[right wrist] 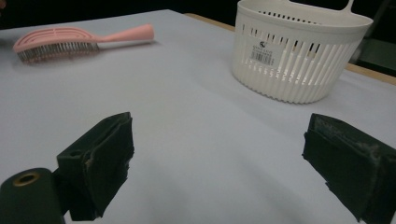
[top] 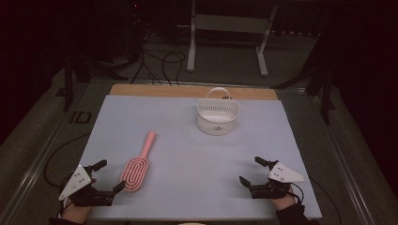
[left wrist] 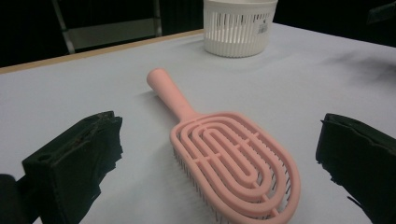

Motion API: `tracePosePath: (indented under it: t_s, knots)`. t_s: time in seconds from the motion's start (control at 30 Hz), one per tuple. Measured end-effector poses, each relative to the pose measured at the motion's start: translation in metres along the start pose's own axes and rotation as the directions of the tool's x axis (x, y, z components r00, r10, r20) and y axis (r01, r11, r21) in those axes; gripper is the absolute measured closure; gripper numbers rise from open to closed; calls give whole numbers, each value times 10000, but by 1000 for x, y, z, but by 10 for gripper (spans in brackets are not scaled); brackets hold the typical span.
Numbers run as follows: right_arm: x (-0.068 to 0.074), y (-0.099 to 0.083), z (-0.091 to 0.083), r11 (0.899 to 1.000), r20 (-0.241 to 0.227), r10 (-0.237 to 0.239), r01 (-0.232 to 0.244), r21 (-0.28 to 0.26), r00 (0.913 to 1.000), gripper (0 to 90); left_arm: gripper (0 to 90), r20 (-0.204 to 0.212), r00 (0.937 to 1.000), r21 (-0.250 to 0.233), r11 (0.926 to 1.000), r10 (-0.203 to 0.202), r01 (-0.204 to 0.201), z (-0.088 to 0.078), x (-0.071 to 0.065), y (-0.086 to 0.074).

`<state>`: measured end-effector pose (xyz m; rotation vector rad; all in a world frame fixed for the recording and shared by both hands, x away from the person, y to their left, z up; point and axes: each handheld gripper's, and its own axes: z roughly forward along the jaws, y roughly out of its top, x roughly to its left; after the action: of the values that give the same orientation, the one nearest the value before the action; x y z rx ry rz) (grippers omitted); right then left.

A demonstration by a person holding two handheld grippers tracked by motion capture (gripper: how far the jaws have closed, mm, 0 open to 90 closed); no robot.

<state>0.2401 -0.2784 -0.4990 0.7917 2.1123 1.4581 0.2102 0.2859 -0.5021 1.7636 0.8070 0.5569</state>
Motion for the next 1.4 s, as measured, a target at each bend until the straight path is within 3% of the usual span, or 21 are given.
tracePosePath:
  t_s: [0.9, 1.2, 1.4]
  knots:
    - [7, 2, 1, 9996, -131, -237, 239, 122, 9996, 86, 0, 225, 9997, -7, 9999, 113, -112, -2, -4, 1]
    - [9, 3, 0, 9997, -38, -224, 224, 33, 9997, 87, 0, 333, 9994, -281, 9996, 92, -83, -4, -3, 11]
    - [10, 5, 0, 9997, -61, -241, 240, -87, 9997, 87, 0, 676, 9975, -346, 9992, 222, -199, -5, -7, 20]
